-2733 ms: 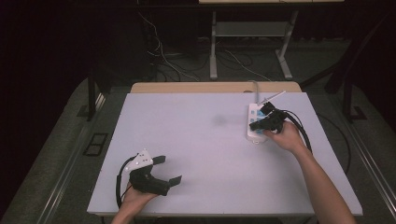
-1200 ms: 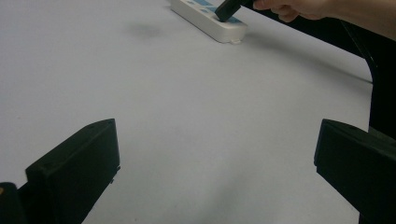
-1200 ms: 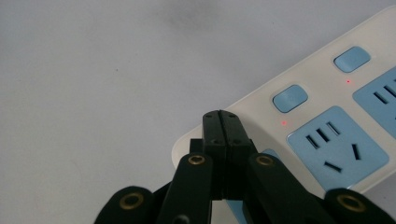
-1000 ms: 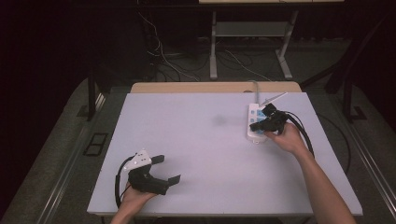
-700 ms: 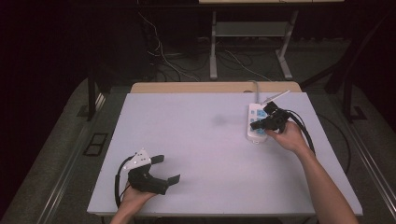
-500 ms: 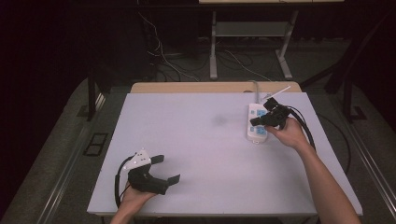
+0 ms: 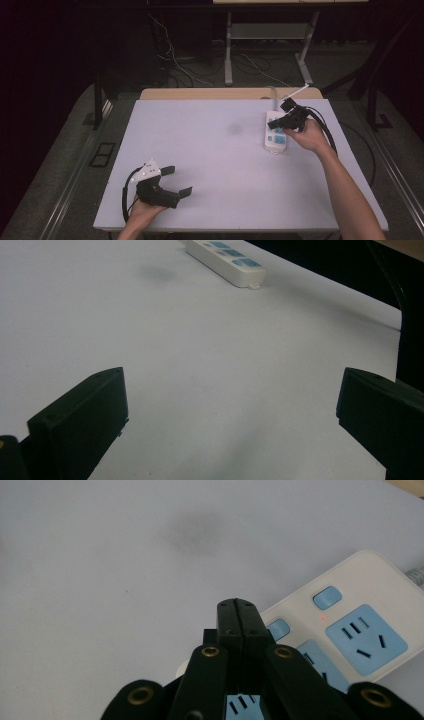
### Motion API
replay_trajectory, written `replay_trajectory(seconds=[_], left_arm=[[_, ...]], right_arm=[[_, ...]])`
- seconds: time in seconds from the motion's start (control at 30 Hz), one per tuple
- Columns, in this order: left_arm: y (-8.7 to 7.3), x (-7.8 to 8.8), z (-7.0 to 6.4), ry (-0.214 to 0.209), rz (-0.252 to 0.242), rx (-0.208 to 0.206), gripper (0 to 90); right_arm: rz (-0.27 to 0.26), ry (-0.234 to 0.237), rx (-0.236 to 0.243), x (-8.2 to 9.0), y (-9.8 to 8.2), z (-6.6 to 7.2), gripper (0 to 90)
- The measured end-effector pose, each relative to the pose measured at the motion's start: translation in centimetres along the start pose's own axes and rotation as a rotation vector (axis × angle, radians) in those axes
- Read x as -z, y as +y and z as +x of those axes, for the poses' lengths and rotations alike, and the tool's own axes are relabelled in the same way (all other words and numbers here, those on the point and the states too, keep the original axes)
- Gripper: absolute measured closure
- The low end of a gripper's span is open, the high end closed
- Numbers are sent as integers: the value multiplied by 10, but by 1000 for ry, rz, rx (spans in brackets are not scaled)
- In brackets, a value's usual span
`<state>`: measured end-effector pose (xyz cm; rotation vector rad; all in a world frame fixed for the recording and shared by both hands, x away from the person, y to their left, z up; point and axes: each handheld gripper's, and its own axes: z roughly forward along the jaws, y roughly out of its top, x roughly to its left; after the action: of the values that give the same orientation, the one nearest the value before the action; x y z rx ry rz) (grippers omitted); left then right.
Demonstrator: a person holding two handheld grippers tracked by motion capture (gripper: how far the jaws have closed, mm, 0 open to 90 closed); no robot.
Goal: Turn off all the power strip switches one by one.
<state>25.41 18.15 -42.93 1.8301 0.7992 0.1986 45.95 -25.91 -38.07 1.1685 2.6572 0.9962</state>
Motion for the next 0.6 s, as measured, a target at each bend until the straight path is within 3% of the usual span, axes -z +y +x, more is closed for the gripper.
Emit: replay_trajectory(seconds=[0.23,0.6], left_arm=[[0,0,0,-3,0,-1,0],[0,0,1,-3,-2,2,0]], right_arm=[[-44,11,-53,0,-2,-14,900],[-58,6,-80,-7,-4,-24,900]])
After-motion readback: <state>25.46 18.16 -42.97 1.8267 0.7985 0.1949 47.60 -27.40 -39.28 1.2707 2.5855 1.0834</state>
